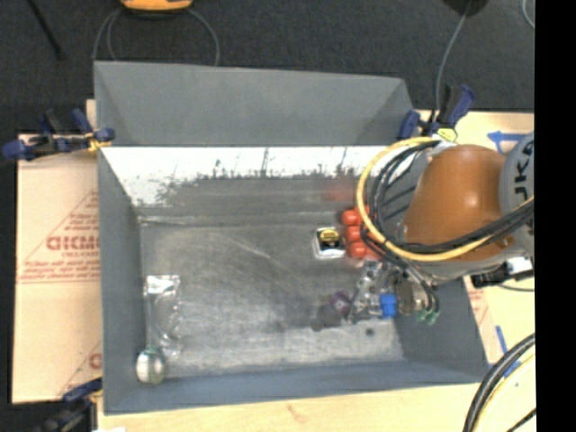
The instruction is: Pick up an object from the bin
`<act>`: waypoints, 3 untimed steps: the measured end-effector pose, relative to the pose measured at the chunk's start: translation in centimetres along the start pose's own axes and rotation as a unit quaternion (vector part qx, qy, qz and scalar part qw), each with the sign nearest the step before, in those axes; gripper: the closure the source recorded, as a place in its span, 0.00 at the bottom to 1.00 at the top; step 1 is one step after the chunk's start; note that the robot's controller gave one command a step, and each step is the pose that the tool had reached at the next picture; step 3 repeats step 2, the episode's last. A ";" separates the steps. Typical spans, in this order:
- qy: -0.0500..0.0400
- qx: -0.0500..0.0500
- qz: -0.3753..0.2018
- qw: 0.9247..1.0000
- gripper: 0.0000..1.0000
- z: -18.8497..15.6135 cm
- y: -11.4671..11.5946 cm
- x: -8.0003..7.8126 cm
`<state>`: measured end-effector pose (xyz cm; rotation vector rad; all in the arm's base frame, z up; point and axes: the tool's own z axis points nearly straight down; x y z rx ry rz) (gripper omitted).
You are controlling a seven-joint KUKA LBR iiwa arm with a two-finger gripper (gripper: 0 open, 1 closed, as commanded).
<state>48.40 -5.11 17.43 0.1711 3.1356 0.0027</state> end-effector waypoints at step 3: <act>-0.006 0.000 0.099 0.995 1.00 -10.3 3.7 -6.0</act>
Offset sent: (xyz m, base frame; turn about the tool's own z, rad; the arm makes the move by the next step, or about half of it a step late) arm 0.0516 0.0232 -0.0319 0.2027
